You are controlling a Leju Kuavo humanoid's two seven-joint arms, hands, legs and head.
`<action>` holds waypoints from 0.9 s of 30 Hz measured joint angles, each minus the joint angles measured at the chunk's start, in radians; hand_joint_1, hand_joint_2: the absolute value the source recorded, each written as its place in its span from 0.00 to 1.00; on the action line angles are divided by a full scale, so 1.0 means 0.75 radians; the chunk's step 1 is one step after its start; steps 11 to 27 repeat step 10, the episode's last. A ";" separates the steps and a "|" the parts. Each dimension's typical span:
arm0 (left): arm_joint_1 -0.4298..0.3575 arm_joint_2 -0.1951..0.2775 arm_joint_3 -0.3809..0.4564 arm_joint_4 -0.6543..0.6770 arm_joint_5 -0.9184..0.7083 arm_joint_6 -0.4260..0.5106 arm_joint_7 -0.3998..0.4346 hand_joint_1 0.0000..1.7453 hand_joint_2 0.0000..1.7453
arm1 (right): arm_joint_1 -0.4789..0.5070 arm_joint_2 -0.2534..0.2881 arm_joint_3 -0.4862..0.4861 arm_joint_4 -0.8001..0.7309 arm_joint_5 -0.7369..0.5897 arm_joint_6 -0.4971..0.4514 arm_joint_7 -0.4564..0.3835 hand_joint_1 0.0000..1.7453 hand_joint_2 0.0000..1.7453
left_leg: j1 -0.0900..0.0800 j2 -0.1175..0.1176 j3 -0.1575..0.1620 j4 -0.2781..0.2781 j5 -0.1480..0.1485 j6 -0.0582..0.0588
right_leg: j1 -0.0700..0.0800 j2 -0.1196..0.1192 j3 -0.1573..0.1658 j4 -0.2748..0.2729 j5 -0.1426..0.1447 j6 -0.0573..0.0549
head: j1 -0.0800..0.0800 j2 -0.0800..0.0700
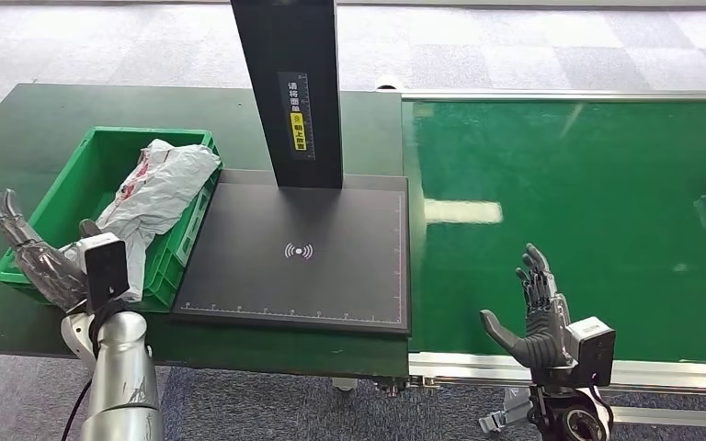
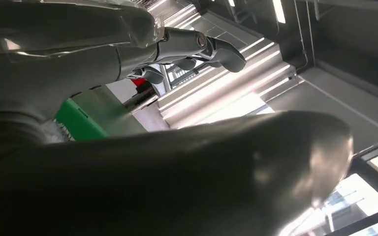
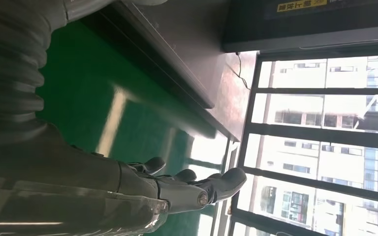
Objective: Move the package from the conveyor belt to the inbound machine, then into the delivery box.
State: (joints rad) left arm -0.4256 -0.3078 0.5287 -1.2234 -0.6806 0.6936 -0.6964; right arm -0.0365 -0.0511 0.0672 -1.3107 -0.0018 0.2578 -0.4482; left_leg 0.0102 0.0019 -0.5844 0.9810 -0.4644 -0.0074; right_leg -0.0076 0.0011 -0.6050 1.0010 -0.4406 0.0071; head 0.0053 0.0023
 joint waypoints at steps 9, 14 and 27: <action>0.142 0.022 -0.338 -0.309 0.468 -0.009 -0.006 0.00 0.00 | 0.002 -0.014 0.000 0.000 -0.022 -0.003 -0.014 0.00 1.00 | 0.000 -0.001 0.000 0.000 0.000 0.000 | 0.000 -0.001 0.001 0.000 -0.001 0.001 | 0.000 0.000; 0.146 0.025 -0.352 -0.316 0.496 -0.011 -0.006 0.00 0.00 | 0.003 -0.015 0.000 0.000 -0.023 -0.003 -0.015 0.00 1.00 | 0.000 -0.001 0.001 0.000 0.000 0.000 | 0.000 -0.001 0.001 0.000 -0.001 0.001 | 0.000 0.000; 0.146 0.025 -0.352 -0.316 0.496 -0.011 -0.006 0.00 0.00 | 0.003 -0.015 0.000 0.000 -0.023 -0.003 -0.015 0.00 1.00 | 0.000 -0.001 0.001 0.000 0.000 0.000 | 0.000 -0.001 0.001 0.000 -0.001 0.001 | 0.000 0.000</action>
